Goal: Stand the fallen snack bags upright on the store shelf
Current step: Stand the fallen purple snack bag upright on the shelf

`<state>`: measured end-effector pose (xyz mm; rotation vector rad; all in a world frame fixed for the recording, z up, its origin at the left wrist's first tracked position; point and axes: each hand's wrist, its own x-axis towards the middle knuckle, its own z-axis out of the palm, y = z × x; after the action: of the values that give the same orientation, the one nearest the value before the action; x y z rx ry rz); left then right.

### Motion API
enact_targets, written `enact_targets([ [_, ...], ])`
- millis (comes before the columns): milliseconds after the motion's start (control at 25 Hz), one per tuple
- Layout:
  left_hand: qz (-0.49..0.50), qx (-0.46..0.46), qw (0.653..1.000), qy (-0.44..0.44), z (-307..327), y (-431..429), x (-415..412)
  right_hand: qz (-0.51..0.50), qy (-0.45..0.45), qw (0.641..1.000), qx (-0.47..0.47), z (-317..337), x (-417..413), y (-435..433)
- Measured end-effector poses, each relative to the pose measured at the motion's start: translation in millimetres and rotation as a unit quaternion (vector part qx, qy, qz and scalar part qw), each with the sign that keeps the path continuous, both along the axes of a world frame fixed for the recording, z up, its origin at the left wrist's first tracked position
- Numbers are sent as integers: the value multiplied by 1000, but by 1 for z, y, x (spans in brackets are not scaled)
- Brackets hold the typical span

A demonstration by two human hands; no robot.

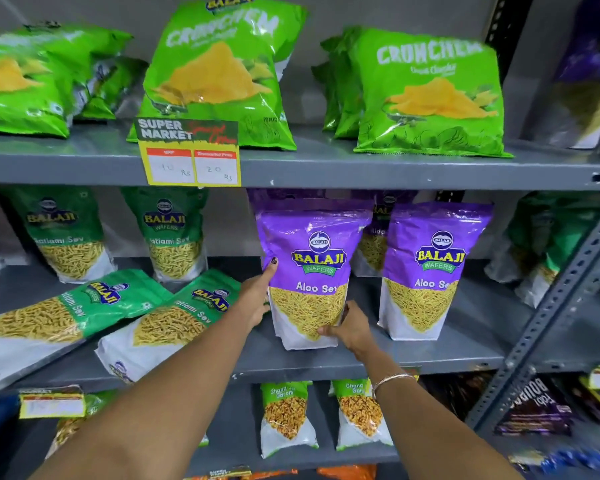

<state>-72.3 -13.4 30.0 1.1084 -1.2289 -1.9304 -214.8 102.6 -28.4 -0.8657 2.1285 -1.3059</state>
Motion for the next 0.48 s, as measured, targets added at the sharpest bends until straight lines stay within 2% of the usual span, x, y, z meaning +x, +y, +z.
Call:
enact_targets([
  [320,-30,-3,999,-19,-8,-2,0,27,25,999,20,-11,-8,-4],
  [480,-31,-48,996,-71,-9,-5,16,45,19,998,51,-5,-8,-2],
])
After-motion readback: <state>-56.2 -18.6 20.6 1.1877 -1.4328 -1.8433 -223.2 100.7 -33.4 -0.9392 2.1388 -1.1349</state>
